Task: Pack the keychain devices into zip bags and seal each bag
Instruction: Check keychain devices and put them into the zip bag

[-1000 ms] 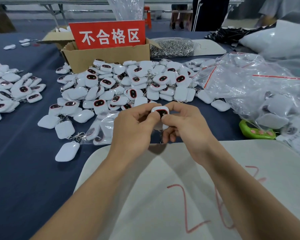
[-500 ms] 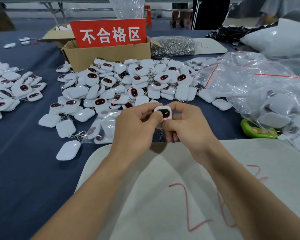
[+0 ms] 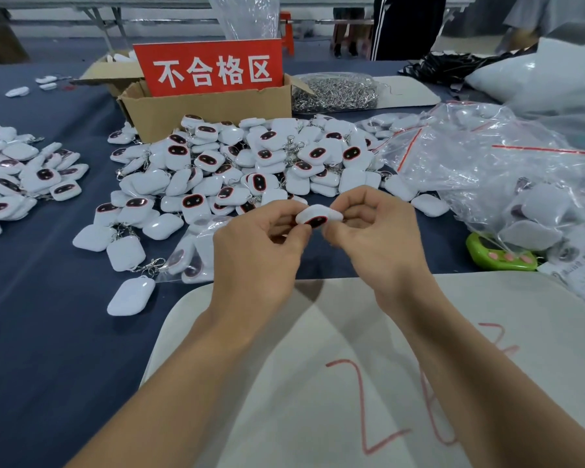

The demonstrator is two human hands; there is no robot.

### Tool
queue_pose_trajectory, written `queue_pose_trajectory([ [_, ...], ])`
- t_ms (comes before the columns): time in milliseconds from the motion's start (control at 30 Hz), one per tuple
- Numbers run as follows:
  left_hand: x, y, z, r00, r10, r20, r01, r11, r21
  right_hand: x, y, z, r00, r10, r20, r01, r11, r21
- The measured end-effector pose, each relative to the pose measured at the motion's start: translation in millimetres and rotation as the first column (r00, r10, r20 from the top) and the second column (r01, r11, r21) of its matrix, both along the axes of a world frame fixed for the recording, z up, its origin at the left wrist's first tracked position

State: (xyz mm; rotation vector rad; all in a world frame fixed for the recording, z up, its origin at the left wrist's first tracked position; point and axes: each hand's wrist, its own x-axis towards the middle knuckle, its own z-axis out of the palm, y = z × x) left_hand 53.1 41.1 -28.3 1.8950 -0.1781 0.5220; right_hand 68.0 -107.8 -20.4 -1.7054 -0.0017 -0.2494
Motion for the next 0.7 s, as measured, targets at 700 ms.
queue_pose_trajectory([
  [700,0,4,11,0.994,-0.041,-0.097,0.002,0.927,-0.376,-8,2,6,0.979,0.170,0.111,-0.129,0.942,-0.311],
])
